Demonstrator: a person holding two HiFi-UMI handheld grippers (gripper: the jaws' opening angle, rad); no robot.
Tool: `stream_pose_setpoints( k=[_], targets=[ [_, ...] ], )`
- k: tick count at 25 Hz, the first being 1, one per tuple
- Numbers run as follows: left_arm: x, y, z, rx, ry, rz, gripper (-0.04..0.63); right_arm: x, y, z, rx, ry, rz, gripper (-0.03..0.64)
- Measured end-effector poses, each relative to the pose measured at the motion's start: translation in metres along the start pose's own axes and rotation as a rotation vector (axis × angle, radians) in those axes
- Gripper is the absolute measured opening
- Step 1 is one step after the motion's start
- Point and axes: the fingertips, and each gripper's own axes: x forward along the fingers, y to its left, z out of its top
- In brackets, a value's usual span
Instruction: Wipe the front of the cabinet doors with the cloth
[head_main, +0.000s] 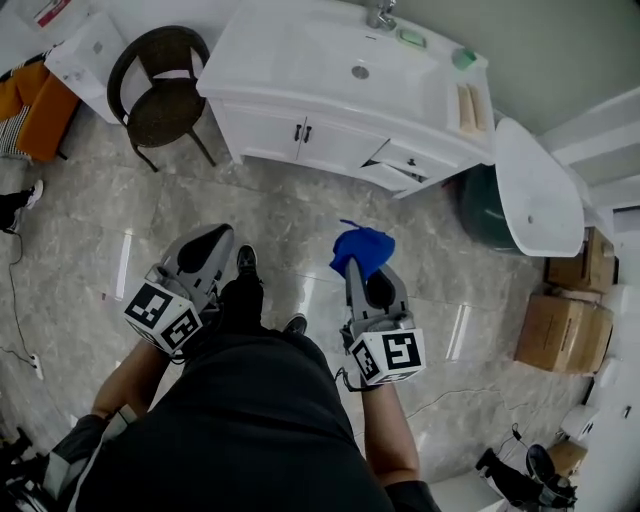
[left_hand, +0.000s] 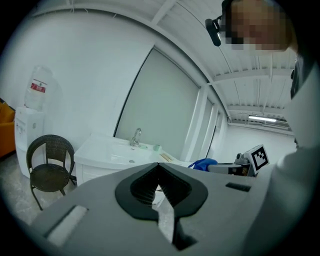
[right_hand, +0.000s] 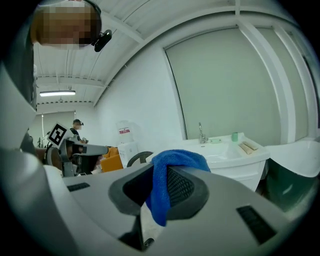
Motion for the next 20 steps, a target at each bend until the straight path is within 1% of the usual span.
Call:
stream_pose_setpoints(
  k=[6, 10, 14, 20],
  targets=[
    [0.047, 0.077, 0.015, -0.006, 0.032, -0.058, -0.002, 0.082, -0.003, 0.006, -0.051, 0.070, -0.053, 0.058],
    [0.067, 0.116, 0.018, -0.018, 0.057, -0.081, -0.002, 0.126, 0.000, 0.009, -0.056, 0.099, -0.061, 0.058],
    [0.088, 0.150, 0.012, -0.005, 0.077, -0.072, -0.002, 0.166, 0.002, 0.000, -0.040, 0.146, -0.049, 0.058],
    [0.122, 0.173, -0.002, 0.003, 0.106, -0.043, -0.001, 0.216, -0.022, -0.029, -0.083, 0.200, -0.004, 0.058]
  ],
)
